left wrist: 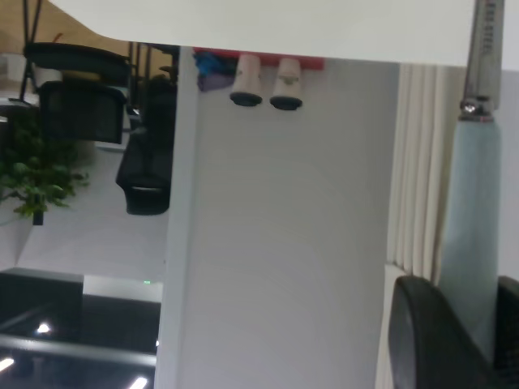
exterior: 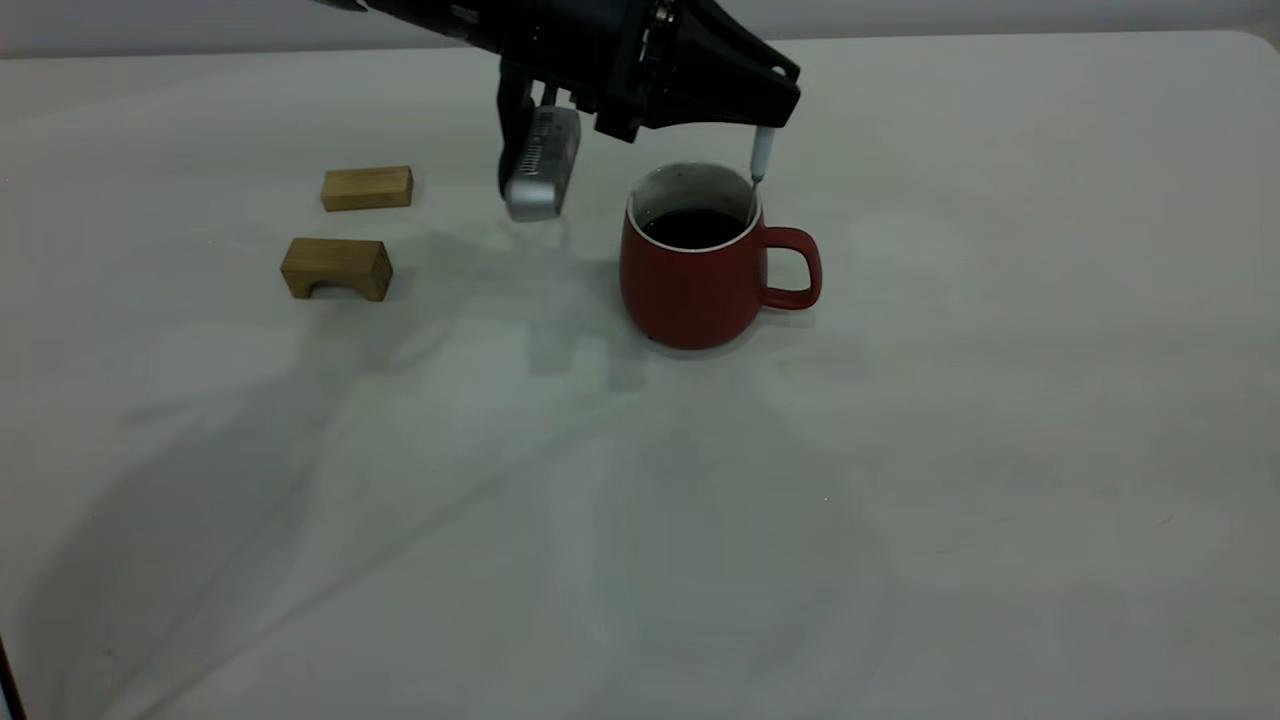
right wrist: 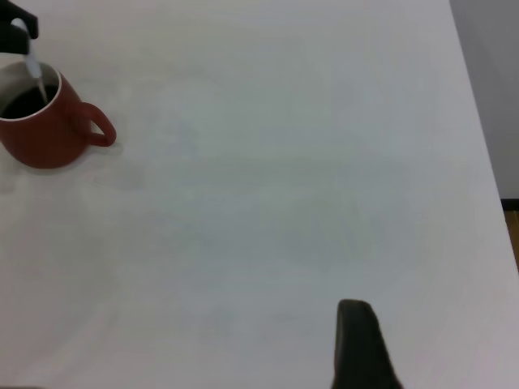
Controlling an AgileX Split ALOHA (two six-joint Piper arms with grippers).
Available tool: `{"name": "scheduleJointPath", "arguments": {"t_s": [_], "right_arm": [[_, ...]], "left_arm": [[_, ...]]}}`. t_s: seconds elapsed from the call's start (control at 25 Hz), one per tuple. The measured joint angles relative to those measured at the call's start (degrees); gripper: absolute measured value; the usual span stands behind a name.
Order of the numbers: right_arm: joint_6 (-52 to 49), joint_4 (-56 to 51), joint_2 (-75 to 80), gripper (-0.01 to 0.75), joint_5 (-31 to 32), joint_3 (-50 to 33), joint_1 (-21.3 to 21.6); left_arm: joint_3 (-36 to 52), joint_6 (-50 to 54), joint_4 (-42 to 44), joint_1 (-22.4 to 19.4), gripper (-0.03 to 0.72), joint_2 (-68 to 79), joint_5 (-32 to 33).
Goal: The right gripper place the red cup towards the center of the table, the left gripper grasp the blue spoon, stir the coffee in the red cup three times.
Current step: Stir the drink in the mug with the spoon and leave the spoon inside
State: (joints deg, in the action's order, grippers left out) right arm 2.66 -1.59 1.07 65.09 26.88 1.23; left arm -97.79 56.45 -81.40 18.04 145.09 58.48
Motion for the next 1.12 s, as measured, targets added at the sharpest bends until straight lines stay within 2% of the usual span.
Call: {"name": "scheduleJointPath", "arguments": {"t_s": [0.16, 0.52, 0.6, 0.8, 0.88, 1.0, 1.12], "right_arm": [[0.0, 0.0, 0.0, 0.511, 0.0, 0.0, 0.0], [0.0, 0.0, 0.0, 0.511, 0.0, 0.0, 0.0], [0.0, 0.0, 0.0, 0.511, 0.0, 0.0, 0.0], [0.0, 0.0, 0.0, 0.511, 0.0, 0.0, 0.0], [0.0, 0.0, 0.0, 0.511, 0.0, 0.0, 0.0], [0.0, 0.0, 0.0, 0.511, 0.0, 0.0, 0.0], [0.0, -0.05, 0.0, 0.511, 0.0, 0.0, 0.0]], "left_arm": [[0.0, 0.85, 5.95, -1.41, 0.181, 0.0, -0.99], [0.0, -0.37, 6.39, -1.87, 0.199, -0.06, -1.17], [0.0, -0.59, 6.87, -1.87, 0.248, -0.06, -0.61], [-0.92, -0.63, 8.06, -1.87, 0.473, -0.01, 2.62], [-2.28, -0.63, 8.96, -1.87, 0.535, -0.01, 4.26], [-5.11, -0.63, 11.48, -1.87, 0.578, -0.01, 6.84], [-9.26, -0.63, 17.18, -1.87, 0.573, -0.01, 8.26]]}}
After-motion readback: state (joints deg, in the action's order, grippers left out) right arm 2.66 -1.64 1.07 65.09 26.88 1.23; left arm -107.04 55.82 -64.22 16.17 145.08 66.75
